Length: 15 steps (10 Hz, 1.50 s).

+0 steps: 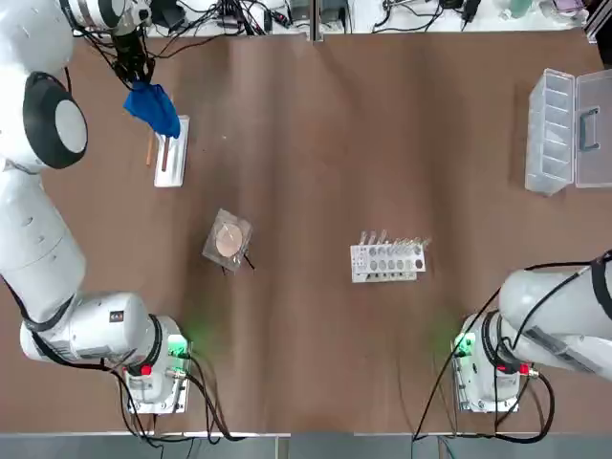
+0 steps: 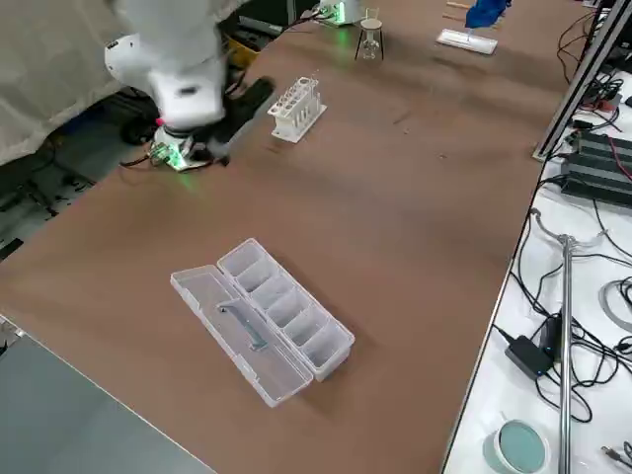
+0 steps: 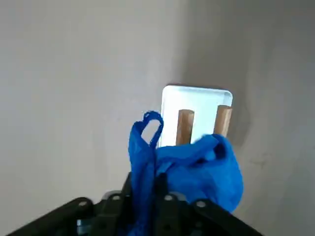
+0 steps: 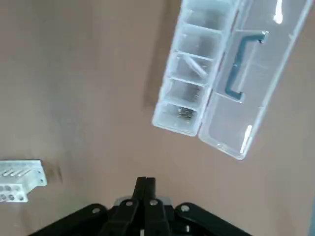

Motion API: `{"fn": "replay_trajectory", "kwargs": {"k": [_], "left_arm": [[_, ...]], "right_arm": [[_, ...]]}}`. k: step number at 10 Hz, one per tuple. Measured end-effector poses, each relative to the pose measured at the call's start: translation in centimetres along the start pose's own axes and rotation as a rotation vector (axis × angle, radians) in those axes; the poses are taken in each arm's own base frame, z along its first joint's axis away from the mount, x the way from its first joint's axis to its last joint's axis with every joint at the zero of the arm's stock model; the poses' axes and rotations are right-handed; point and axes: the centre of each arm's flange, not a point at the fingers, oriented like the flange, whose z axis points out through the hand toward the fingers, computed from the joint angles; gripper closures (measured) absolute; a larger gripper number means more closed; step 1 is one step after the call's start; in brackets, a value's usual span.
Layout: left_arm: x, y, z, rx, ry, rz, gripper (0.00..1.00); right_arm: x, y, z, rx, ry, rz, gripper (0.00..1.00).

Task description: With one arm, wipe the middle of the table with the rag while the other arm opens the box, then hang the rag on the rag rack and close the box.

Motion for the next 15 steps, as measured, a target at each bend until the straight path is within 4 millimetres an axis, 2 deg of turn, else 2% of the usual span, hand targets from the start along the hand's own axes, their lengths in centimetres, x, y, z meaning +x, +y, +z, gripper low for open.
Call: {"fn": "replay_trajectory", "kwargs": {"k": [1,2,4,5,6,7,8,9,11,12,13,15], "left_arm": [[0.1,-0.2,0.5,0.000,-0.008,-0.004,0.53],[0.1,-0.4,0.8,-0.001,-0.011,-0.006,0.40],[0.2,-0.7,1.2,-0.003,-0.005,-0.011,0.09],[0.2,-1.3,1.6,-0.006,0.004,-0.020,0.05],[0.3,-1.8,1.4,-0.009,0.020,-0.025,0.04],[0.3,-1.9,-0.3,-0.012,0.058,-0.026,0.00],[0.0,-1.5,-3.8,-0.032,0.116,-0.027,0.00],[-0.8,-0.6,-8.1,-0.059,0.184,-0.020,0.00],[-4.4,1.6,-16.9,-0.087,0.313,0.015,0.00],[-6.8,2.4,-20.5,-0.088,0.350,0.030,0.00],[-9.0,2.8,-22.9,-0.091,0.356,0.037,0.00],[-11.9,2.6,-25.9,-0.177,0.351,0.027,0.00]], "right_arm": [[-0.8,4.6,2.3,0.039,0.021,-0.003,0.99],[-1.5,9.4,5.6,0.081,0.047,-0.011,0.99],[-3.0,18.3,14.2,0.150,0.101,-0.021,0.99],[-3.5,21.3,17.7,0.183,0.116,-0.020,0.99],[-3.7,23.6,19.8,0.200,0.126,-0.017,0.99],[-3.4,25.2,20.7,0.203,0.140,-0.017,0.99],[-2.8,26.2,21.5,0.210,0.167,-0.022,0.99],[-2.0,26.8,22.7,0.223,0.193,-0.029,0.99],[-0.8,27.3,25.6,0.253,0.211,-0.031,0.99],[-0.2,27.1,26.4,0.265,0.221,-0.035,0.99],[0.7,26.6,26.8,0.280,0.234,-0.044,0.99],[2.3,25.8,25.7,0.281,0.265,-0.068,0.99]]}}
